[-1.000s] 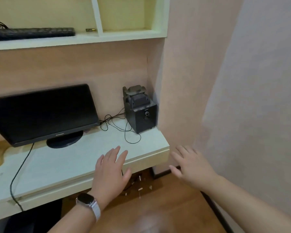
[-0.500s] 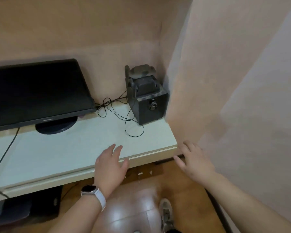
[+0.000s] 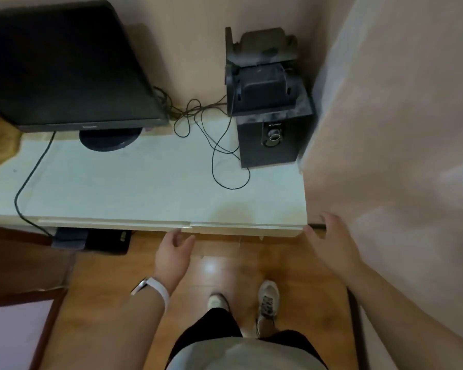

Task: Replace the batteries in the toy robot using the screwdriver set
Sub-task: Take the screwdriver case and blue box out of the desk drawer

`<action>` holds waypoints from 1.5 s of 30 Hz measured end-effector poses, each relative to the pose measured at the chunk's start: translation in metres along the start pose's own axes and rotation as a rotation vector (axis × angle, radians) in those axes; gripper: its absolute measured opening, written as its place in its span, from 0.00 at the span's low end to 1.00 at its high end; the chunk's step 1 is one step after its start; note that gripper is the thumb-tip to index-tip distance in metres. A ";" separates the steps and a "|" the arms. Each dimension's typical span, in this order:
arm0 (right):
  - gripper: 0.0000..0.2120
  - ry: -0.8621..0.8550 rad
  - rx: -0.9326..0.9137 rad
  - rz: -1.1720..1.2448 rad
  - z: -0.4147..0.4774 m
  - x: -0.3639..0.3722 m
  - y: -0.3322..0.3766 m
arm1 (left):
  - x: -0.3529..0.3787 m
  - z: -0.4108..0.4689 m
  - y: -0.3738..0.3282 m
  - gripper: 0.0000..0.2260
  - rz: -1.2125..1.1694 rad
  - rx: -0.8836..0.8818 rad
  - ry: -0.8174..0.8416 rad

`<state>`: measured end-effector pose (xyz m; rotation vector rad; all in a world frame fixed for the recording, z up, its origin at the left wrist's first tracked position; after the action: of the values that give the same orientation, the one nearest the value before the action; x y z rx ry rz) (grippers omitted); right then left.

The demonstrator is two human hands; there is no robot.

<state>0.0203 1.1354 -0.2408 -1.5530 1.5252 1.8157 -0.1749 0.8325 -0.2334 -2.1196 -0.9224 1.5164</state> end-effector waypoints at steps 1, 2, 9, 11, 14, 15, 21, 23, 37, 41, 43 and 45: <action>0.31 0.020 0.014 0.005 0.006 0.006 -0.006 | 0.006 0.004 0.002 0.22 -0.002 -0.031 -0.003; 0.31 0.044 0.031 0.014 0.012 0.013 -0.012 | 0.011 0.008 0.003 0.23 -0.003 -0.057 -0.006; 0.33 0.242 0.141 0.183 0.028 0.064 -0.030 | 0.051 0.041 0.010 0.29 -0.035 -0.132 -0.001; 0.34 0.265 0.180 0.251 0.029 0.079 -0.032 | 0.059 0.047 0.014 0.31 -0.021 -0.120 0.018; 0.31 0.268 0.223 0.320 0.033 0.096 -0.040 | 0.068 0.052 0.019 0.34 -0.018 -0.117 0.037; 0.30 0.264 0.222 0.329 0.034 0.098 -0.039 | 0.072 0.053 0.020 0.35 -0.018 -0.119 0.041; 0.32 0.226 0.228 0.307 0.033 0.107 -0.047 | 0.084 0.054 0.027 0.24 0.000 -0.097 0.028; 0.34 0.211 0.224 0.282 0.032 0.108 -0.050 | 0.087 0.053 0.027 0.25 -0.001 -0.089 0.005; 0.19 0.320 -0.003 -0.050 -0.002 0.079 -0.050 | 0.057 0.032 0.049 0.27 0.203 0.003 0.035; 0.15 0.371 -0.046 -0.073 -0.019 0.071 -0.052 | 0.046 0.021 0.065 0.26 0.237 0.001 0.088; 0.15 0.396 -0.052 -0.065 -0.027 0.069 -0.054 | 0.042 0.015 0.073 0.25 0.246 0.002 0.096; 0.15 0.400 -0.069 -0.085 -0.035 0.068 -0.058 | 0.039 0.008 0.079 0.23 0.273 0.001 0.101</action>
<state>0.0579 1.1024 -0.3226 -2.0776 1.5391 1.5937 -0.1519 0.8026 -0.3128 -2.3744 -0.6176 1.5140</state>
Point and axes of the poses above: each hand's wrist, its own z-axis towards the middle knuckle, its own x-axis out of the palm, y = z × x, the point moved 3 cm from there along z, towards the middle knuckle, and after that the axes turned 15 degrees about -y, right-handed, at the moved point
